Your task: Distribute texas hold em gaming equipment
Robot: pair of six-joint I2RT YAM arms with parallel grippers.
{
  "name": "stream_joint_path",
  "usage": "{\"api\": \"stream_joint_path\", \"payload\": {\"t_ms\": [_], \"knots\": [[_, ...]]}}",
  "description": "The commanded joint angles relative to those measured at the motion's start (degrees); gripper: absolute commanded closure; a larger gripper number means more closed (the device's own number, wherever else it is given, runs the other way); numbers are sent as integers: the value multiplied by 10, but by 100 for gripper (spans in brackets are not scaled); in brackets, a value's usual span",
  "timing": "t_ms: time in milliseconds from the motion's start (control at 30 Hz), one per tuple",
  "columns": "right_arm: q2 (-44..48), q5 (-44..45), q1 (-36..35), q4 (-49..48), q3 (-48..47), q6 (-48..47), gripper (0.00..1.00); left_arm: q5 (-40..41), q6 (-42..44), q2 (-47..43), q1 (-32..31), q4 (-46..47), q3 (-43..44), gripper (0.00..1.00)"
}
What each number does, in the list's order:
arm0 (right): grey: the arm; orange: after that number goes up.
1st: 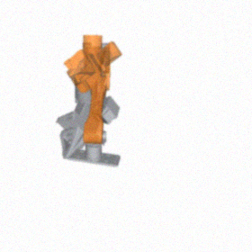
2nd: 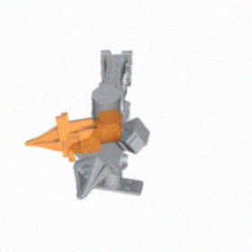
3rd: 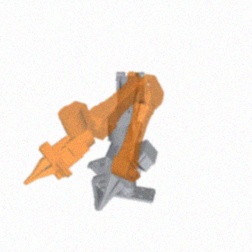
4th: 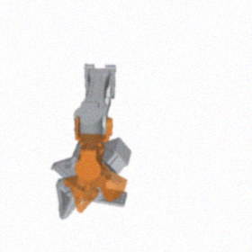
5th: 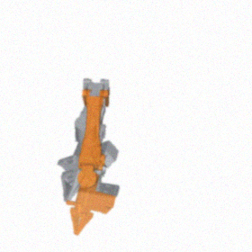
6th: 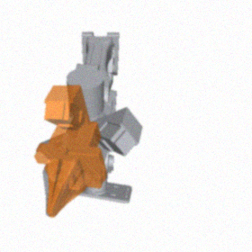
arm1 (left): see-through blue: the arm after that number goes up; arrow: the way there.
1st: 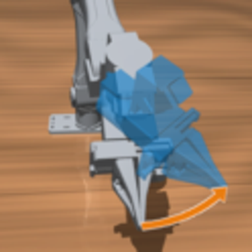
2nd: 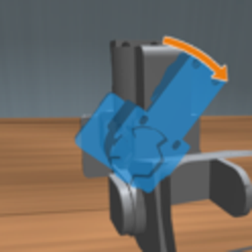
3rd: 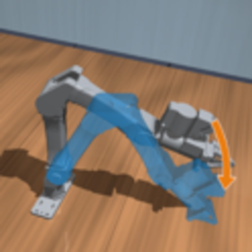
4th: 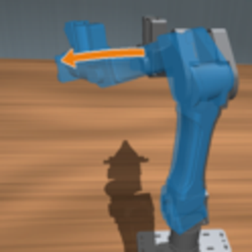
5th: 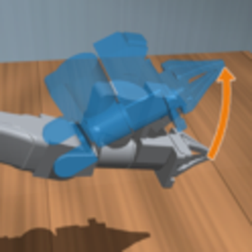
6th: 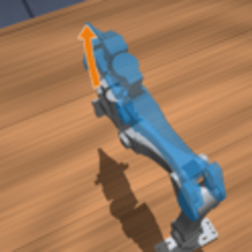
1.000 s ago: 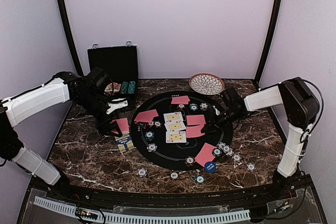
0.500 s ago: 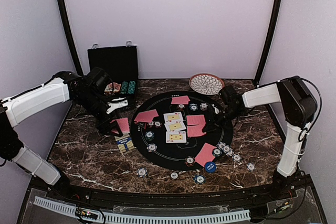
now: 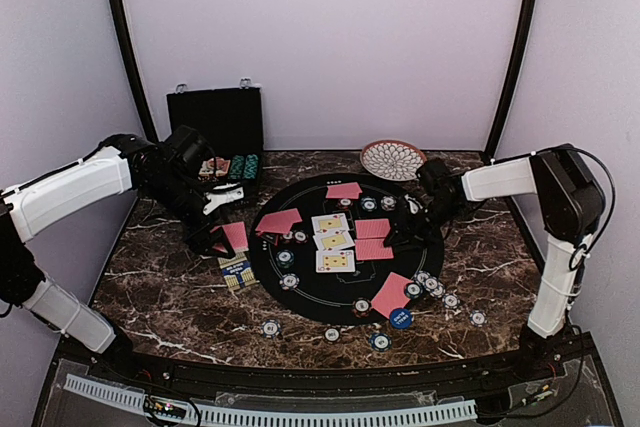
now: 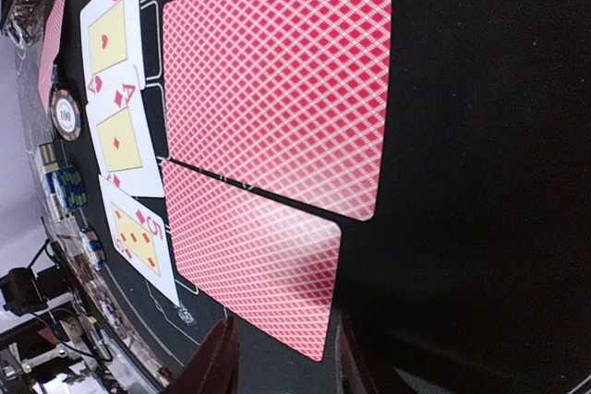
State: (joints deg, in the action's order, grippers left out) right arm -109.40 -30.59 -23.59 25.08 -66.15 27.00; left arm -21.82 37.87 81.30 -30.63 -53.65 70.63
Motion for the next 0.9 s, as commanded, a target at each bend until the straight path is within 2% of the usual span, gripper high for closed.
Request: {"api": "stream_joint_path", "payload": {"t_ms": [0, 200, 400, 600, 867], "knots": [[21, 84, 1, 41, -17, -14, 59, -2, -6, -17, 3, 6, -7, 100], [58, 140, -6, 60, -21, -13, 41, 22, -4, -17, 5, 22, -23, 100], [100, 159, -15, 64, -19, -6, 27, 30, -3, -23, 25, 43, -40, 100], [139, 188, -27, 65, -20, 3, 3, 27, 6, -38, 75, 51, -46, 100], [217, 242, -53, 12, 7, 26, 2, 37, 24, -73, 122, 60, -102, 100]]}}
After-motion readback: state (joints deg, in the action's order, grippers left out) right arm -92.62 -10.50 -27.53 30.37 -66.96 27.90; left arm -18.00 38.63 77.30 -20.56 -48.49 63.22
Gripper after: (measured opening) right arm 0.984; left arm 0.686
